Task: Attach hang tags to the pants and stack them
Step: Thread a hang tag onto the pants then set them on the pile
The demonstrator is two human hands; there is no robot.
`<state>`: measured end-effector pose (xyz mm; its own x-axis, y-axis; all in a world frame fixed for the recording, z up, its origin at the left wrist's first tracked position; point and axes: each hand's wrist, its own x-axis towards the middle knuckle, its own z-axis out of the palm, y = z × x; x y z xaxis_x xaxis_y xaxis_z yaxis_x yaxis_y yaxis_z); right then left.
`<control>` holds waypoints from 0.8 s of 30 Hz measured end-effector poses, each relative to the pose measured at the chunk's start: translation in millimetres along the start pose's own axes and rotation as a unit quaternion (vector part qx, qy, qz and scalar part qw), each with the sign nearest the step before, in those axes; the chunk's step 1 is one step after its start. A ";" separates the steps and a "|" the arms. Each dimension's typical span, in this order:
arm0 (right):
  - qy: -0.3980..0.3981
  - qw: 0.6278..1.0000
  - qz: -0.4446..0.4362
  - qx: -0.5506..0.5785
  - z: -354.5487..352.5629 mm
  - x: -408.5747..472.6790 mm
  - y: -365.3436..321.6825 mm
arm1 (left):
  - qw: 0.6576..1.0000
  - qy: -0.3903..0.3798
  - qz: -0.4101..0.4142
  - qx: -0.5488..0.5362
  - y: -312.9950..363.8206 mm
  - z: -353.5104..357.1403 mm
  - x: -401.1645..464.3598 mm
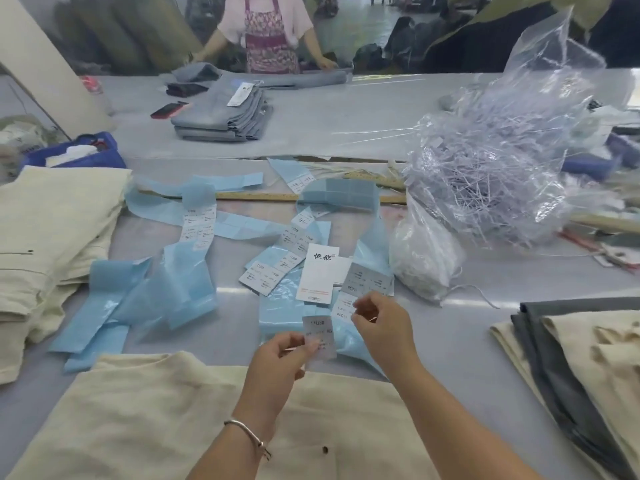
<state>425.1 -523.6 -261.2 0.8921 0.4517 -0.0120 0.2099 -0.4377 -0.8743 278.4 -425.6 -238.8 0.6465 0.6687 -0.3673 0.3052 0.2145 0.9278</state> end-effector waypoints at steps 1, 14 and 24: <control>-0.015 1.000 -0.020 -0.013 9.5 8.5 -2.0 | 1.000 0.013 -0.007 -0.025 1.2 -1.5 1.4; 0.002 0.958 0.114 -0.262 101.5 80.3 -27.2 | 0.994 0.068 0.012 -0.088 -4.0 -45.7 8.5; -0.050 0.998 -0.022 -0.039 44.9 -11.9 -40.7 | 0.985 0.008 0.171 -0.017 15.6 -46.6 13.0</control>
<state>387.9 -476.2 -247.3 0.8379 0.5453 -0.0249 0.2826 -0.4724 -0.8348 258.9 -380.4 -226.1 0.6967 0.7166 -0.0314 0.0469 -0.0019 0.9989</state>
